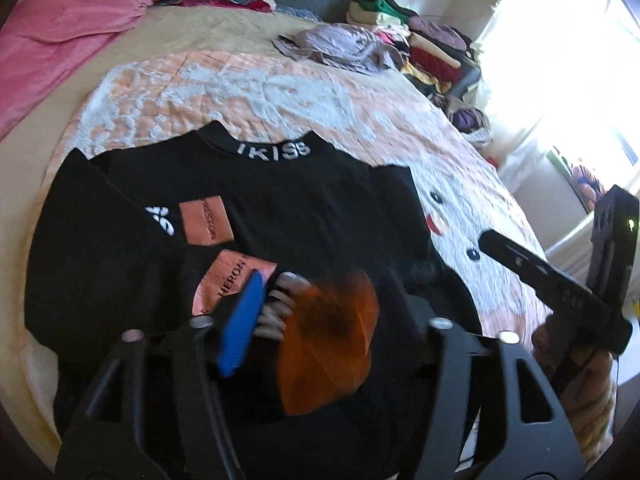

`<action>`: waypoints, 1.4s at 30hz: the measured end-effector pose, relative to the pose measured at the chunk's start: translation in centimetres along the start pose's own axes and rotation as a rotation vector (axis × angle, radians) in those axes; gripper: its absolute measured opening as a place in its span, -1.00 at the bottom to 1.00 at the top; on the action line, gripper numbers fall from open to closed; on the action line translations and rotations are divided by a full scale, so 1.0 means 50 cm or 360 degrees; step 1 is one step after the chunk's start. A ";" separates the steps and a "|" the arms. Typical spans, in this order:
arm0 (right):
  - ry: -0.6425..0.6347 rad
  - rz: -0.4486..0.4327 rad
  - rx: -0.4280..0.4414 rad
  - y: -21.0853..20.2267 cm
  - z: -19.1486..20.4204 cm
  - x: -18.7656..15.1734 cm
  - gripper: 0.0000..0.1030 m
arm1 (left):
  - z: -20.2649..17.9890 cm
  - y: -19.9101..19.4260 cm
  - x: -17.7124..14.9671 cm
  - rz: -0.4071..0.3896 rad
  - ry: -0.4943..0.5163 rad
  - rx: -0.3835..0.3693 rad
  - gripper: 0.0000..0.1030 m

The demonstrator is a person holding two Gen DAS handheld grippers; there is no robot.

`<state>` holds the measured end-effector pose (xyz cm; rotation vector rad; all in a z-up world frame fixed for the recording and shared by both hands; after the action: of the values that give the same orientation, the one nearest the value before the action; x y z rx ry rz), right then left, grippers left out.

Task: Fold small clothes
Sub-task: 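Grasp the folded orange cuff with the right gripper and lift it, then lay the cuff flat on the folded body and open the right gripper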

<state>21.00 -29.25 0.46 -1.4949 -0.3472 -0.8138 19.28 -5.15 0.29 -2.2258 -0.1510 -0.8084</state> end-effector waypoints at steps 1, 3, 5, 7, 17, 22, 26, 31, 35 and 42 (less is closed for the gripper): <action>0.0002 0.0015 0.0014 0.003 0.002 -0.003 0.83 | -0.001 -0.008 -0.005 -0.0003 0.0001 -0.0016 0.12; 0.0002 0.0073 0.0070 0.012 0.012 -0.014 0.83 | 0.006 -0.032 -0.010 -0.0036 -0.0017 -0.0005 0.26; -0.0029 0.0145 0.0134 0.022 0.037 -0.033 0.83 | 0.024 -0.068 -0.010 -0.0107 -0.0030 0.0091 0.36; -0.0107 0.0208 0.0218 0.028 0.080 -0.060 0.80 | 0.048 -0.098 -0.006 -0.0164 -0.0029 0.0249 0.41; -0.0248 0.0411 0.0380 0.100 0.235 -0.124 -0.24 | 0.181 -0.246 -0.017 -0.0395 -0.0277 0.0537 0.63; -0.0428 0.0232 0.0458 0.074 0.276 -0.088 -0.85 | 0.204 -0.279 -0.022 -0.0449 -0.0341 0.0559 0.65; -0.0517 0.0000 0.0479 0.022 0.275 -0.008 -0.86 | 0.205 -0.278 -0.014 -0.0453 -0.0331 0.0537 0.65; -0.0647 -0.0219 0.0382 -0.013 0.239 0.067 -0.86 | 0.197 -0.253 0.006 -0.0412 -0.0285 0.0523 0.65; -0.0592 -0.0138 0.0263 0.031 0.186 0.078 -0.86 | 0.185 -0.214 0.023 -0.0339 -0.0217 0.0542 0.65; -0.0454 -0.0034 0.0215 0.082 0.127 0.058 -0.83 | 0.174 -0.146 0.047 -0.0214 -0.0122 0.0539 0.65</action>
<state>27.47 -24.43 -0.10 -1.4832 -0.6197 -0.5810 23.05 5.73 1.63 -1.9406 -0.4457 -0.7099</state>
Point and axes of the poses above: each gripper's, at about its wrist camera, not at the fingertips, and y roughly the way its jaws point, z to its left, x to its top, the point moved 1 cm from there along y, roughly the way its jaws point, and after that the axes turned 14 degrees about -x, right-handed, at the moved point
